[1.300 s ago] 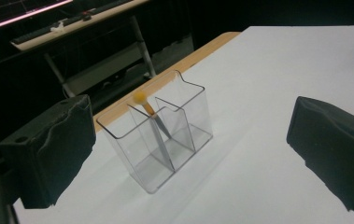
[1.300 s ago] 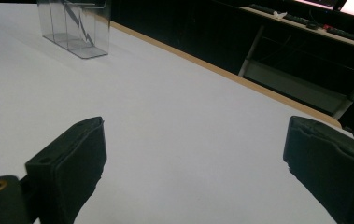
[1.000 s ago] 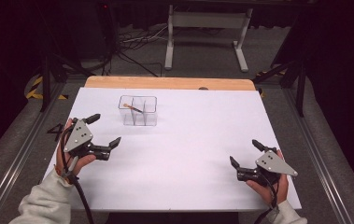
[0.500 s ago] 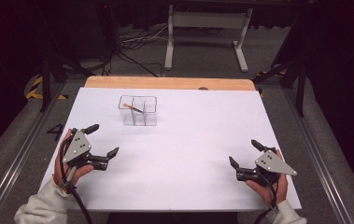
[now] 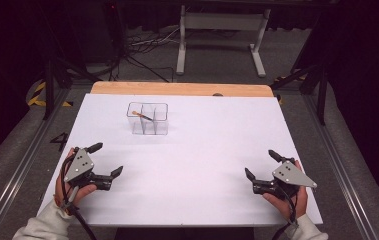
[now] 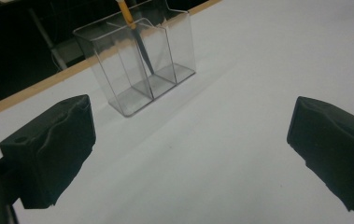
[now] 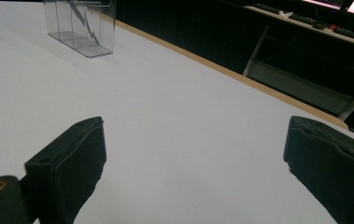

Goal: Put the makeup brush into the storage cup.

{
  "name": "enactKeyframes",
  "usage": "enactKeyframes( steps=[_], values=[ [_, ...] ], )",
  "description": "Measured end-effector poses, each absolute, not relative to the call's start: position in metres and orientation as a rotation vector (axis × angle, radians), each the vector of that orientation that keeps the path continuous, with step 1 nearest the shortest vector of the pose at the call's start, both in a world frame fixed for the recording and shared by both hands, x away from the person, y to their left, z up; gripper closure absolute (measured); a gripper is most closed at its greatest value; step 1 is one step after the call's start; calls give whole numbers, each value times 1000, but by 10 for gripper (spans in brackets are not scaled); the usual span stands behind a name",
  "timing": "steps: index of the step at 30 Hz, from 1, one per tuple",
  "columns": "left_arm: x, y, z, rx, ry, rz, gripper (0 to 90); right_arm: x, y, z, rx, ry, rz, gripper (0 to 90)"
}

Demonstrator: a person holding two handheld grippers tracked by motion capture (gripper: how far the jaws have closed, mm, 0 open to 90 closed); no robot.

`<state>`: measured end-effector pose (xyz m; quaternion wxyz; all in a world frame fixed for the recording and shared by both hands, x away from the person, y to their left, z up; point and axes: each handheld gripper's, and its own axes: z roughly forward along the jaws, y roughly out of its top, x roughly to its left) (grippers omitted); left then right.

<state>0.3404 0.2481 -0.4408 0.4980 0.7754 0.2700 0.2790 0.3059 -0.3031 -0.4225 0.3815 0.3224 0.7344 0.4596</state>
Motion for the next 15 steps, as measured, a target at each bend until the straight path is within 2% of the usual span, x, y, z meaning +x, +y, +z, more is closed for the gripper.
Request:
enactKeyframes(
  steps=[8,15],
  values=[
    [328,256,-452,1856,720,597,18,304,-304,-423,814,1882,1174,64],
    [329,257,-454,1851,730,600,18,303,-303,-423,810,1886,1174,64]
  ],
)
